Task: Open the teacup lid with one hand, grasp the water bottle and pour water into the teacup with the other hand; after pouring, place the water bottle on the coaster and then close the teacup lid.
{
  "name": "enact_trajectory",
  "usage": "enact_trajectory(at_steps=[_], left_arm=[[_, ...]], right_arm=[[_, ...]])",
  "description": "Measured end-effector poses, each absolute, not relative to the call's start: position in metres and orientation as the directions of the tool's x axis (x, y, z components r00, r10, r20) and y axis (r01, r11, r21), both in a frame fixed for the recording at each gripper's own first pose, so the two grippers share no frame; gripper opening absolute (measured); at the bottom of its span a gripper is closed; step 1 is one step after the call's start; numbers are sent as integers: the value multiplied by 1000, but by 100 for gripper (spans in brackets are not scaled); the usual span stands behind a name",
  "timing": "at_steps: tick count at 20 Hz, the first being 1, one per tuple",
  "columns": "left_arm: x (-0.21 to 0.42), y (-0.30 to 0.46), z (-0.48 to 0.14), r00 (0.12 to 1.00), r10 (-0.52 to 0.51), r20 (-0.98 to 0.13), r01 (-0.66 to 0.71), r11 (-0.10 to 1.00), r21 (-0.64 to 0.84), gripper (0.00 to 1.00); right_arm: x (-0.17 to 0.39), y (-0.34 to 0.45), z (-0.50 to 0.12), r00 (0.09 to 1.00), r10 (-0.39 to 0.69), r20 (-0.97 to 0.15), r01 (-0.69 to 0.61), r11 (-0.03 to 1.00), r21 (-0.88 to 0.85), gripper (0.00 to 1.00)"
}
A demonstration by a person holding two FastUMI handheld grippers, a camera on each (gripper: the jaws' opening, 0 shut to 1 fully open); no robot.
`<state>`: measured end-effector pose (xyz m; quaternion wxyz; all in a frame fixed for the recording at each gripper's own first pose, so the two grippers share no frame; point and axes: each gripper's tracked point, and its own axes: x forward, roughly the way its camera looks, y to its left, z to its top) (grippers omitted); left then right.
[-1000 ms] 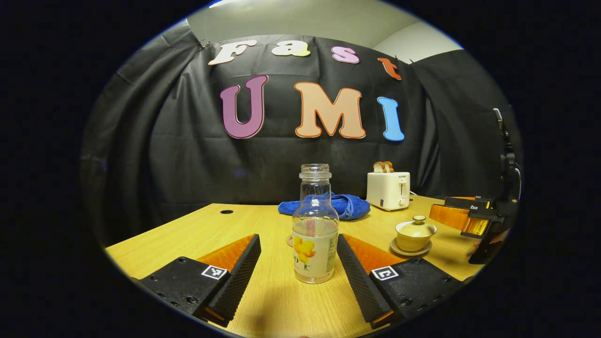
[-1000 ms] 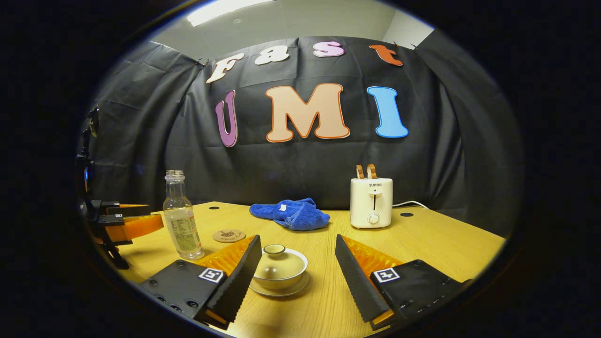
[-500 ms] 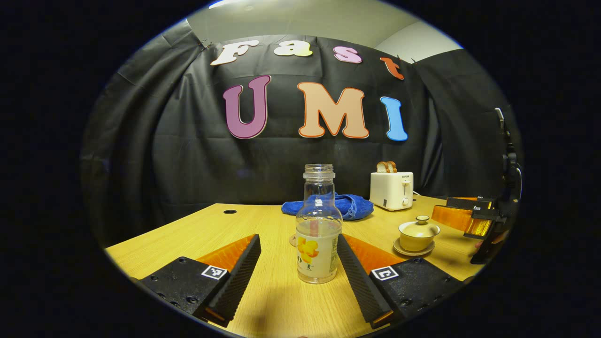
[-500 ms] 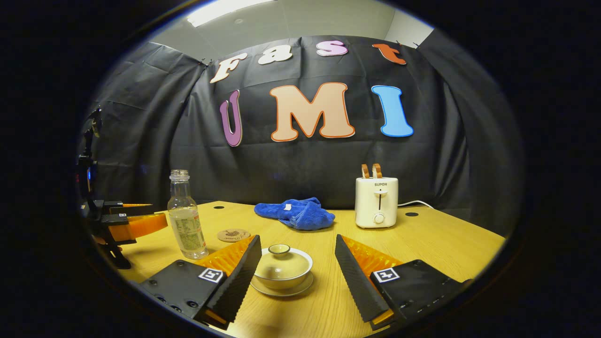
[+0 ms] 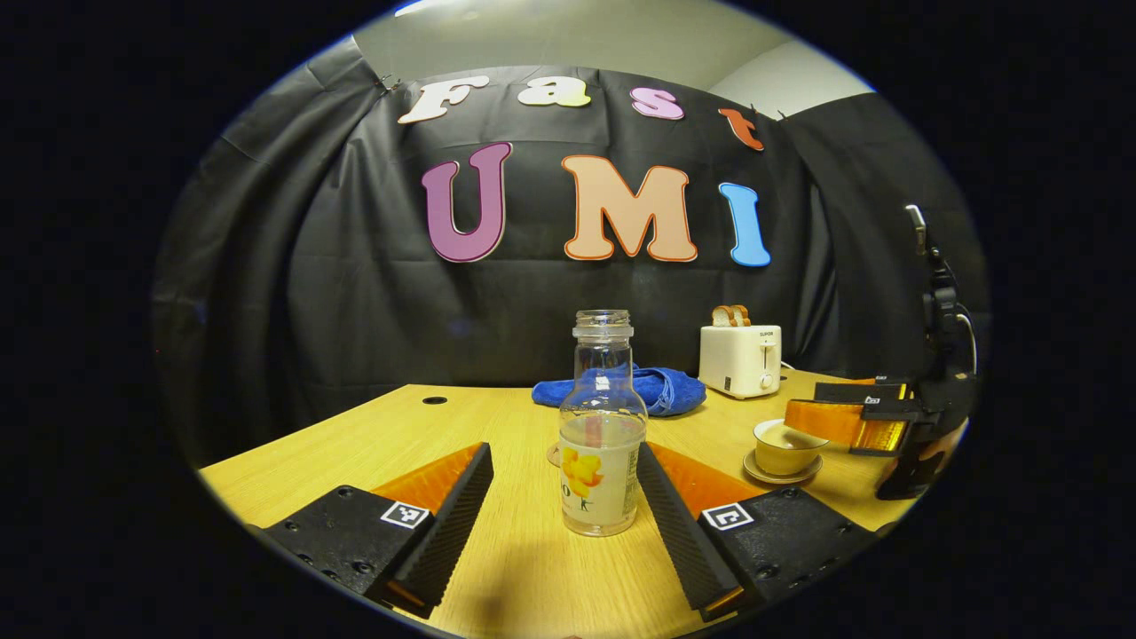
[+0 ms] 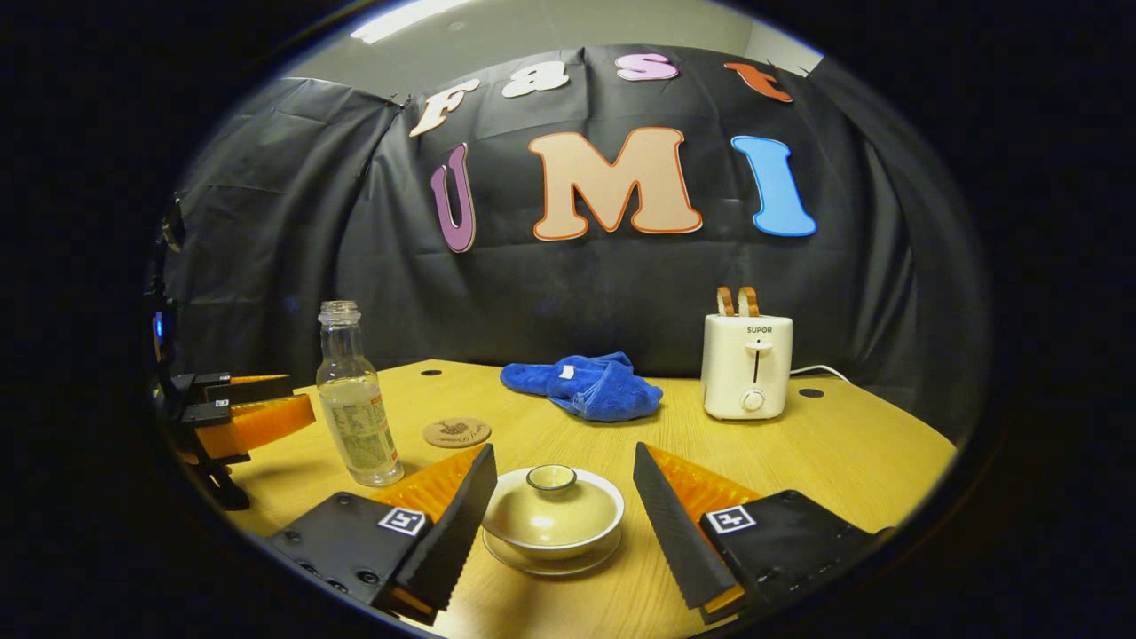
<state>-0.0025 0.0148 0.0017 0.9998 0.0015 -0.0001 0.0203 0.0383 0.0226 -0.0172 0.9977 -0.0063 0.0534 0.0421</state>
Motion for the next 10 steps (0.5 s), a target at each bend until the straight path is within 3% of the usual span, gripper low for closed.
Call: enact_trajectory(at_steps=[2, 6, 7, 10], left_arm=[[-2, 15, 2, 999, 41, 0, -41, 999, 3, 95], [-2, 15, 1, 999, 40, 1, -40, 999, 3, 95], [-2, 15, 2, 999, 40, 1, -40, 999, 3, 95], [-2, 16, 1, 999, 40, 0, -40, 999, 3, 95]], right_arm=[[45, 25, -22, 989, 84, -124, -86, 996, -11, 96], [56, 25, -26, 986, 69, -152, -73, 997, -21, 51], [57, 28, -30, 982, 82, -172, -86, 996, -19, 53], [57, 30, -31, 979, 84, -184, -87, 996, -10, 37]])
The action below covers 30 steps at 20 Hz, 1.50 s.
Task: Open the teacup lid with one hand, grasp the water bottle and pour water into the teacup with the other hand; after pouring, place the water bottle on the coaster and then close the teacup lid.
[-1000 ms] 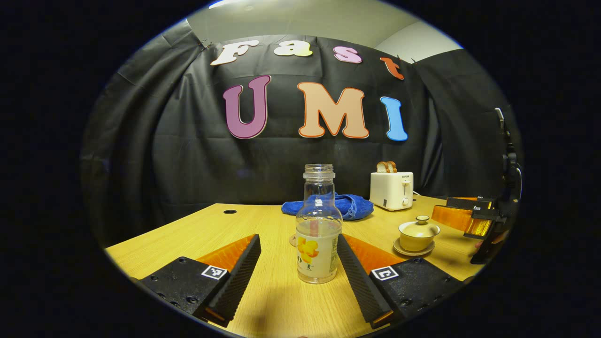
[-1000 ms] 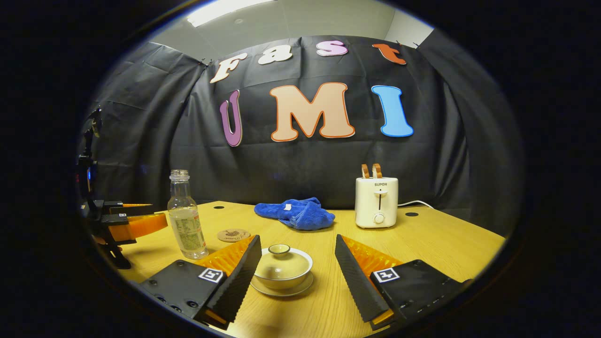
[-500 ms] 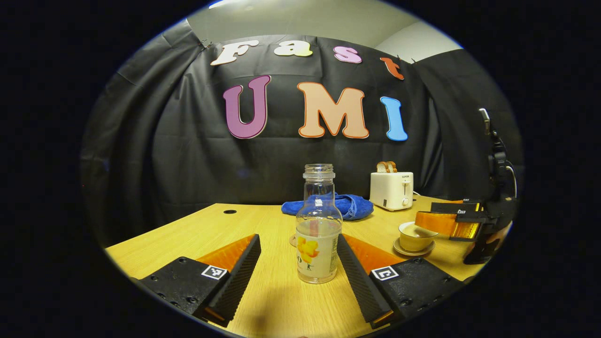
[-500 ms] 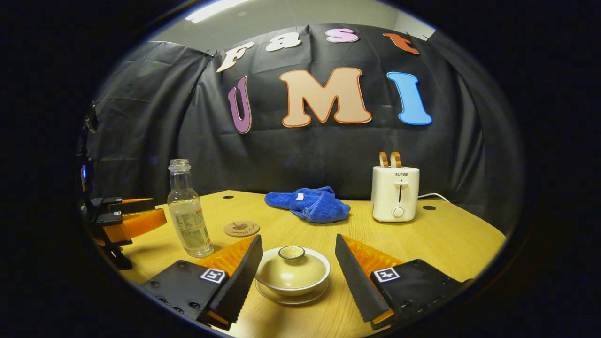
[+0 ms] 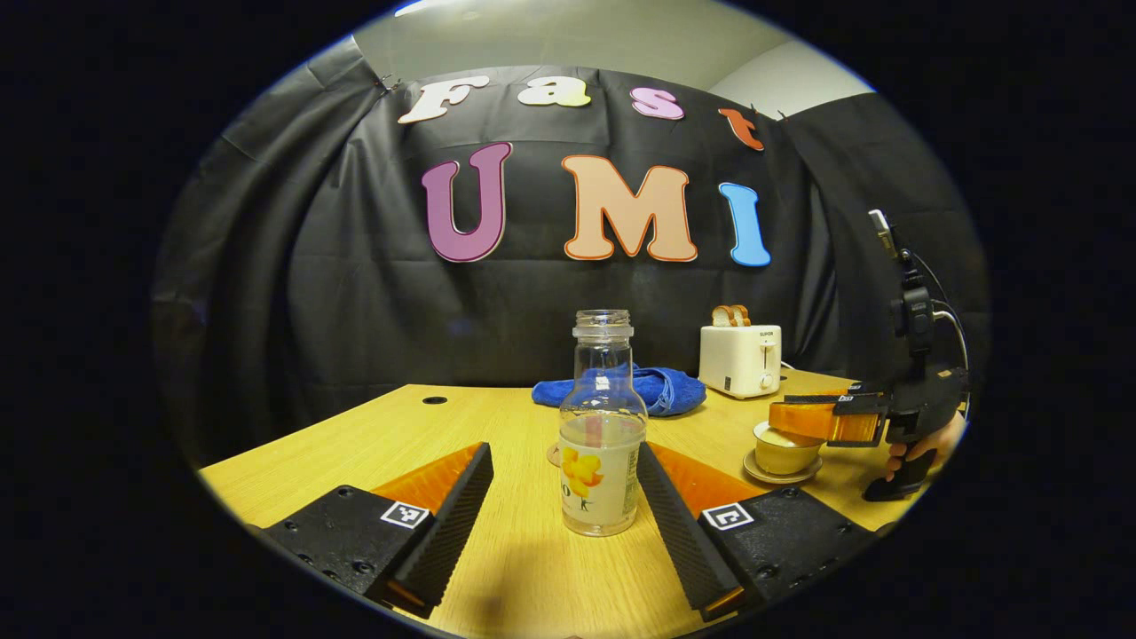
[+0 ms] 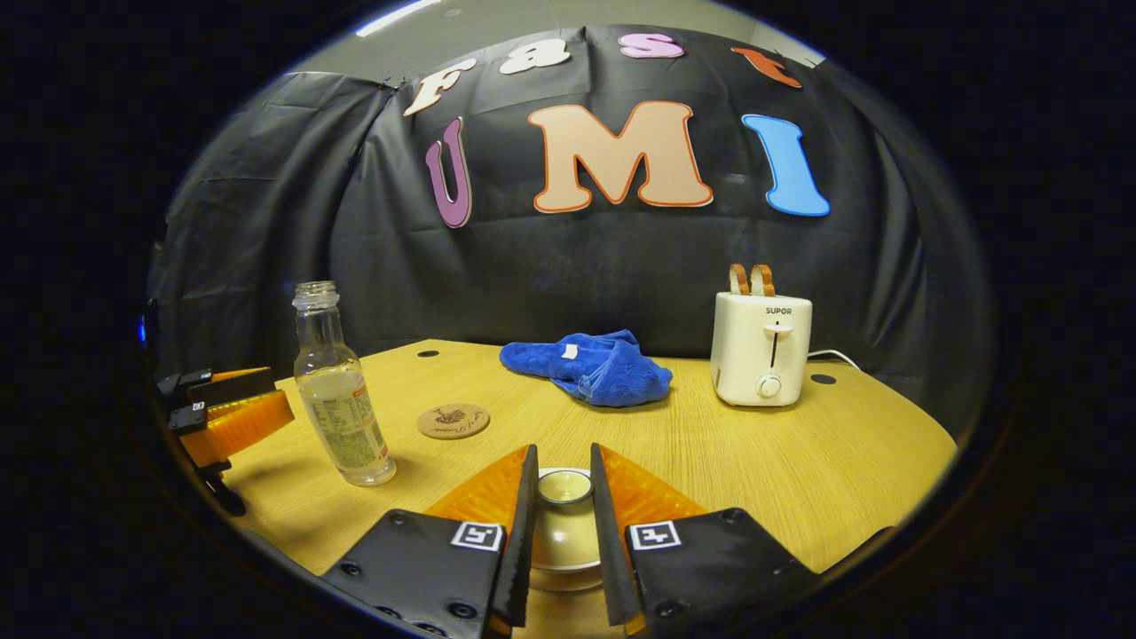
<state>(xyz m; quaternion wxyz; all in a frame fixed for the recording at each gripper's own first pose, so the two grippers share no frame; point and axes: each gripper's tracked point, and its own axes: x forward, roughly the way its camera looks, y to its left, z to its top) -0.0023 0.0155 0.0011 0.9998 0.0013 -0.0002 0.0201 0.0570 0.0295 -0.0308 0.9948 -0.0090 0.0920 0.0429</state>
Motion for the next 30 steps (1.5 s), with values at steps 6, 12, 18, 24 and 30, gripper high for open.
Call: enact_trajectory(at_steps=[6, 12, 18, 24, 30], left_arm=[[-1, 15, 2, 999, 40, 1, -40, 999, 2, 95], [1, 10, 1, 1000, 17, -2, -17, 1000, 3, 95], [6, 1, 1, 999, -39, -3, 39, 999, 1, 95], [23, -8, -7, 996, -85, -39, 85, 996, -1, 95], [46, -11, -24, 981, -132, -143, 129, 991, -29, 95]], right_arm=[[56, 31, -29, 981, 85, -172, -91, 996, -24, 33], [52, 26, -19, 990, 70, -118, -72, 997, -10, 33], [44, 17, -7, 998, 37, -46, -37, 999, -5, 33], [36, -3, -1, 1000, -29, -10, 29, 1000, -3, 33], [27, -29, 1, 994, -110, -3, 110, 994, -6, 33]])
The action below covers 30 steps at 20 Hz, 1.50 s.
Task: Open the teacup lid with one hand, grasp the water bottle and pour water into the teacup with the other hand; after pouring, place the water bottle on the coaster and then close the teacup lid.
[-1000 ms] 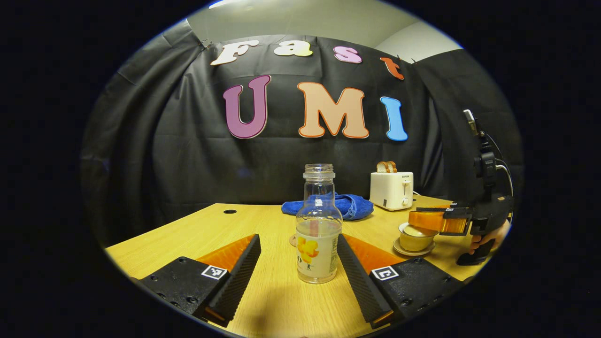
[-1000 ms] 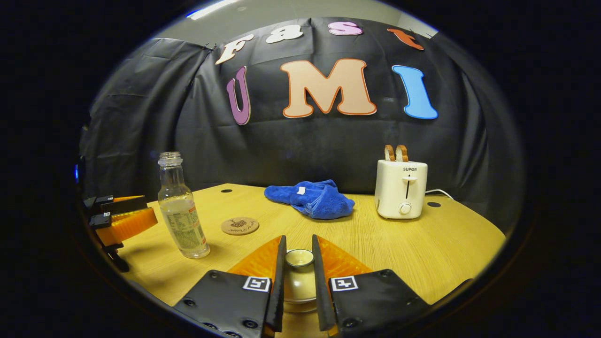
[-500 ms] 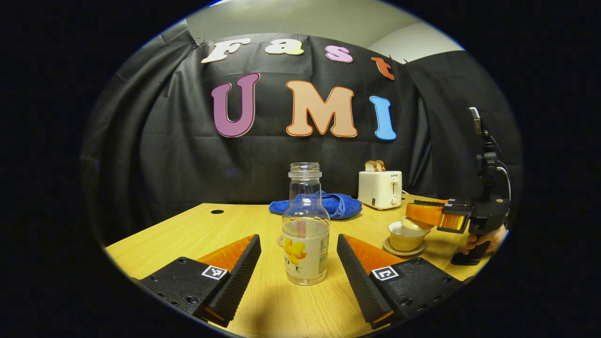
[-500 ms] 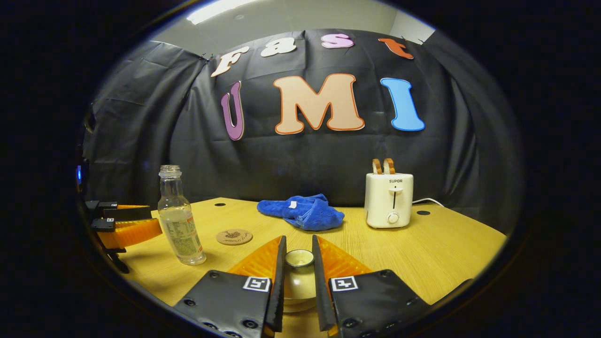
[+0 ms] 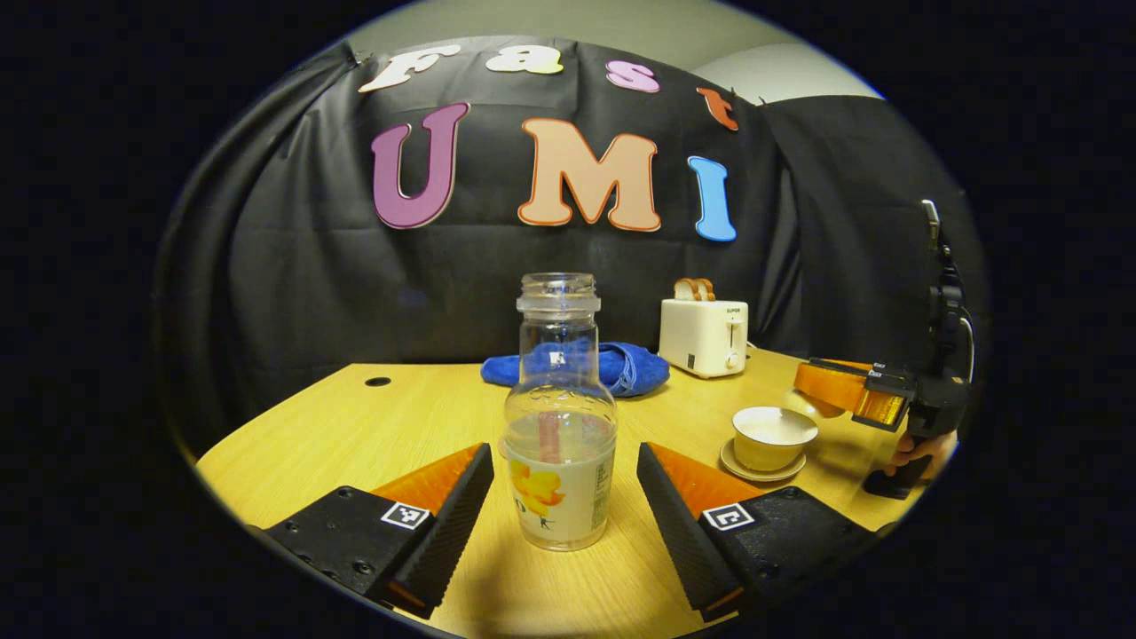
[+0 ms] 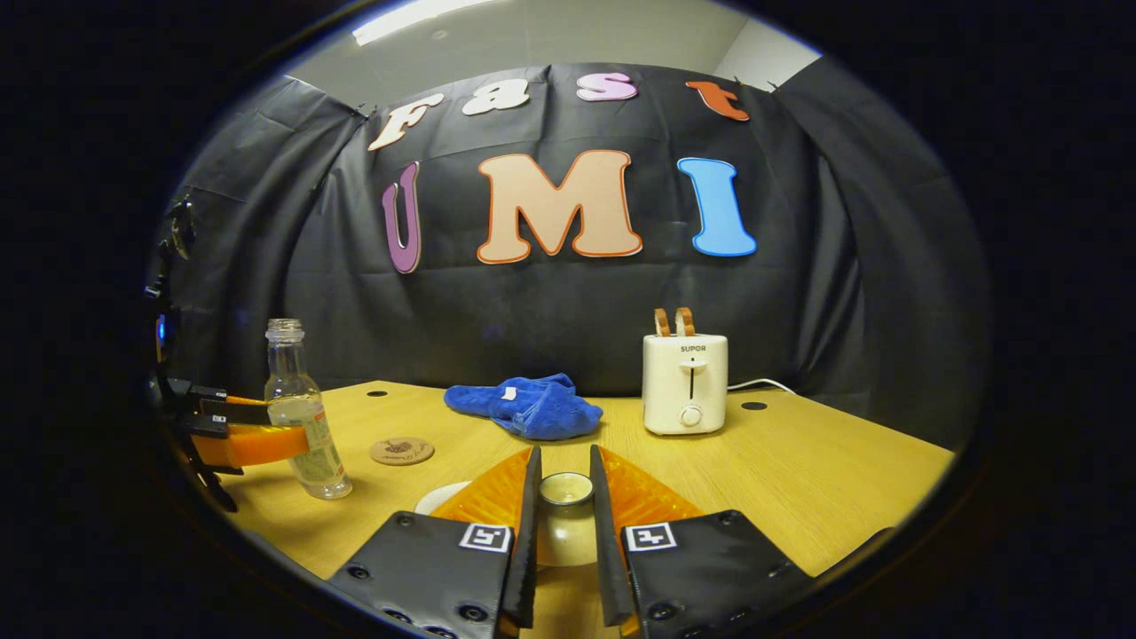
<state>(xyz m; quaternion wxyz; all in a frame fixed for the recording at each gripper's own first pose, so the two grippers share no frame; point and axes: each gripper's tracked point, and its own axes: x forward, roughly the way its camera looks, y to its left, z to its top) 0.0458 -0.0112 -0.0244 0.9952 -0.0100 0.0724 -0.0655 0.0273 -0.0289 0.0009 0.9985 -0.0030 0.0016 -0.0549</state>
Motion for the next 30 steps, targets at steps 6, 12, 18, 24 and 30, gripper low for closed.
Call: enact_trajectory(at_steps=[6, 12, 18, 24, 30], left_arm=[[67, -11, -38, 966, -140, -217, 139, 990, -18, 96], [75, -13, -48, 950, -148, -276, 150, 989, -13, 92], [80, -10, -48, 951, -132, -279, 136, 991, -5, 72], [82, 15, -38, 965, 9, -263, 55, 970, 237, 68], [92, 27, -25, 962, 103, -252, 43, 857, 514, 68]], right_arm=[[18, -76, 3, 971, -240, 6, 240, 971, -9, 33], [9, -98, 4, 955, -297, 11, 297, 955, -12, 32], [8, -100, 4, 955, -295, 9, 295, 955, -12, 32], [9, -101, 4, 956, -293, 8, 293, 956, -12, 33], [7, -108, 3, 954, -299, 9, 299, 954, -12, 33]])
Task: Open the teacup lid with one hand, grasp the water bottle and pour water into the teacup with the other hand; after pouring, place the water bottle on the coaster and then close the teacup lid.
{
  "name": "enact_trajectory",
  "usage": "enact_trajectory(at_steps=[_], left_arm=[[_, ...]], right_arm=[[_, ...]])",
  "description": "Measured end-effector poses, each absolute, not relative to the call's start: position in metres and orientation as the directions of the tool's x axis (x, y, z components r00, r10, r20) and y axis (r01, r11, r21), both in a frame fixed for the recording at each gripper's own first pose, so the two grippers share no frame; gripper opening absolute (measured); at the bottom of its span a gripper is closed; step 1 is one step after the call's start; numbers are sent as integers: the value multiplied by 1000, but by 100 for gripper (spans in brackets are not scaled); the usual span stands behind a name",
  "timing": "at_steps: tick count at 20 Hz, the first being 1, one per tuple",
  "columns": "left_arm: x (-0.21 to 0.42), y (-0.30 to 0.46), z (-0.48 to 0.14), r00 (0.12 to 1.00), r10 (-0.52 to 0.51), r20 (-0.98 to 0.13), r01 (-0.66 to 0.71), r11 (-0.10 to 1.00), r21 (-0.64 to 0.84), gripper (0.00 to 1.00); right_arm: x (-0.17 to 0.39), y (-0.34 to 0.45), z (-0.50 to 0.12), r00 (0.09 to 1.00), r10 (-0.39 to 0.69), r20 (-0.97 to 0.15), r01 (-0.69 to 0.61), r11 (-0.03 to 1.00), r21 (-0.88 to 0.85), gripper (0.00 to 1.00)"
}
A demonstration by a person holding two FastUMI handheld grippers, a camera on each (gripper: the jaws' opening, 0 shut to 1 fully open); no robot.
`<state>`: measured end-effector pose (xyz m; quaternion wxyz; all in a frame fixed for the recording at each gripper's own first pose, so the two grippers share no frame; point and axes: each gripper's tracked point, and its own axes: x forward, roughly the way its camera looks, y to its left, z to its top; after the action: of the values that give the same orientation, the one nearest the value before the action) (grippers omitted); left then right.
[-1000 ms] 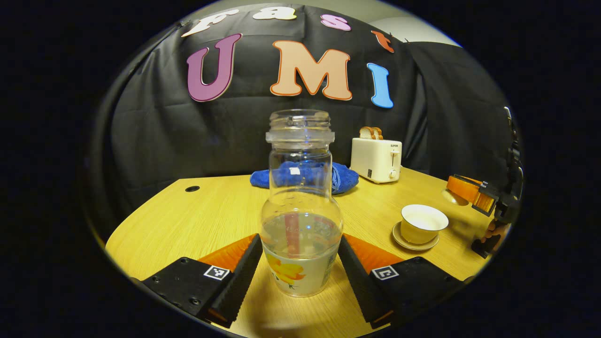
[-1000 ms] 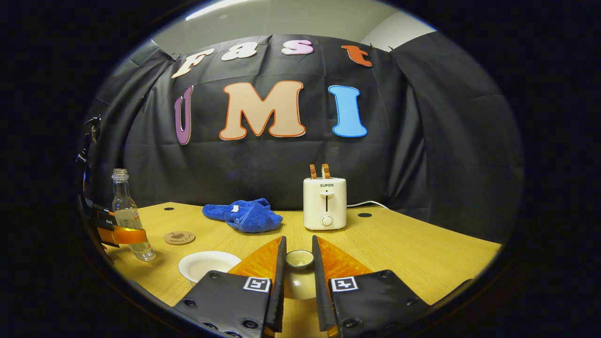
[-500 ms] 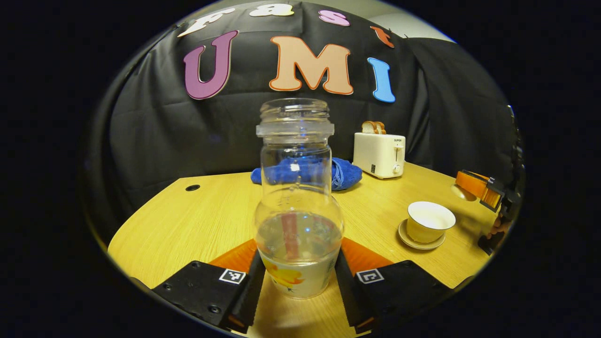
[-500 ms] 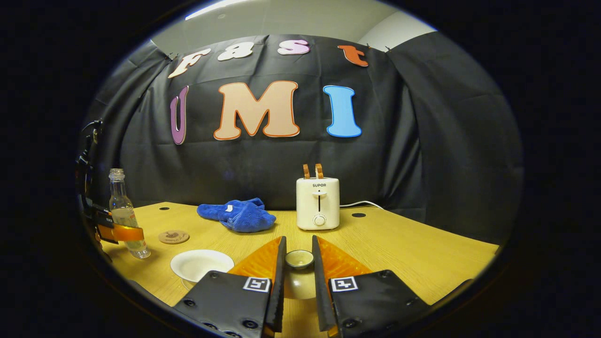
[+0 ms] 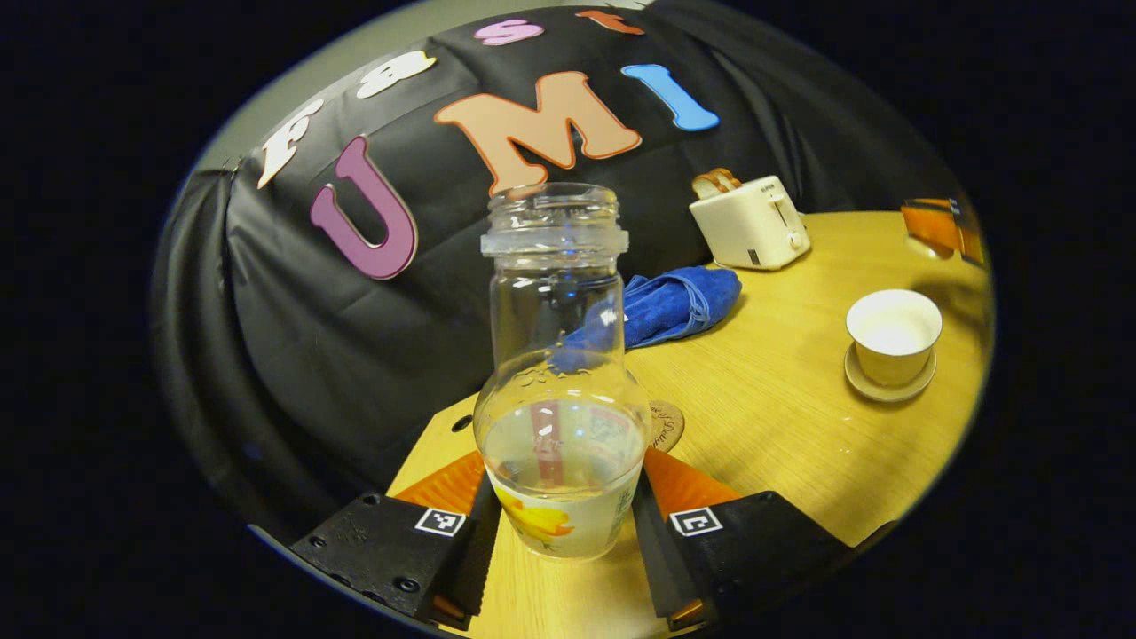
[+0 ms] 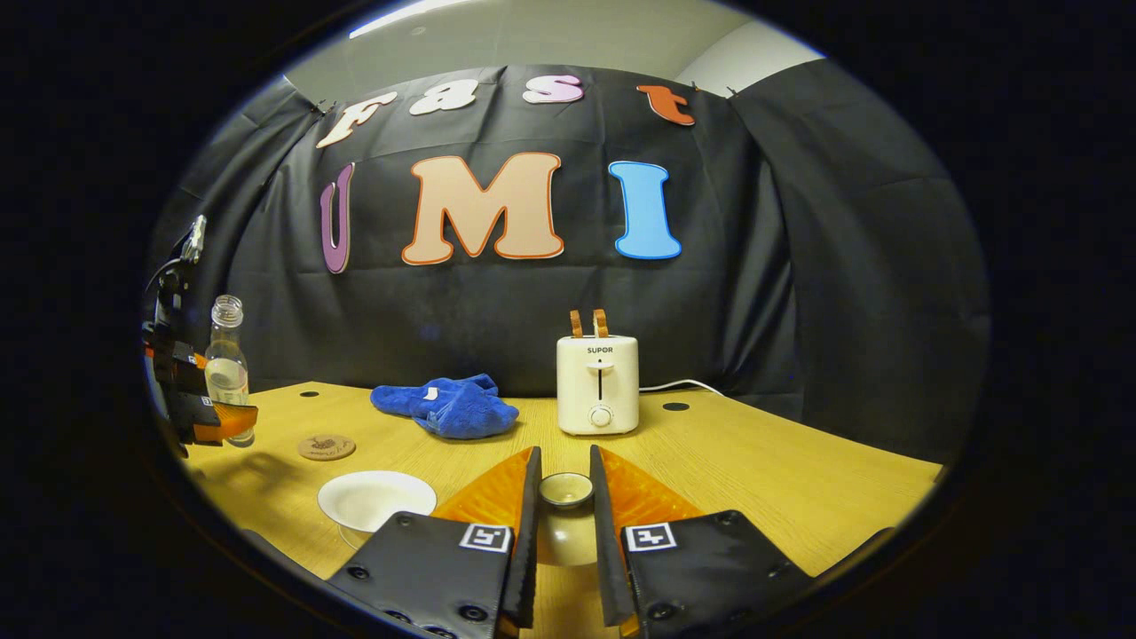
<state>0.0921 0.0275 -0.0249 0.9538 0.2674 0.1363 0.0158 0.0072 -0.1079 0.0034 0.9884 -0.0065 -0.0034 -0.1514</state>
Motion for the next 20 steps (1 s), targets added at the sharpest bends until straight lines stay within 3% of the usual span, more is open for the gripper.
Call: enact_trajectory(at_steps=[4, 9, 20], left_arm=[[98, 15, -23, 959, 113, -261, 85, 761, 643, 68], [103, -13, -13, 974, 88, -208, 129, 540, 832, 68], [112, -36, -23, 967, 85, -240, 216, 222, 951, 68]], right_arm=[[4, -117, 5, 948, -318, 10, 318, 948, -12, 33], [1, -128, 6, 942, -336, 11, 336, 942, -12, 32], [-4, -147, 7, 927, -374, 13, 374, 927, -14, 32]])
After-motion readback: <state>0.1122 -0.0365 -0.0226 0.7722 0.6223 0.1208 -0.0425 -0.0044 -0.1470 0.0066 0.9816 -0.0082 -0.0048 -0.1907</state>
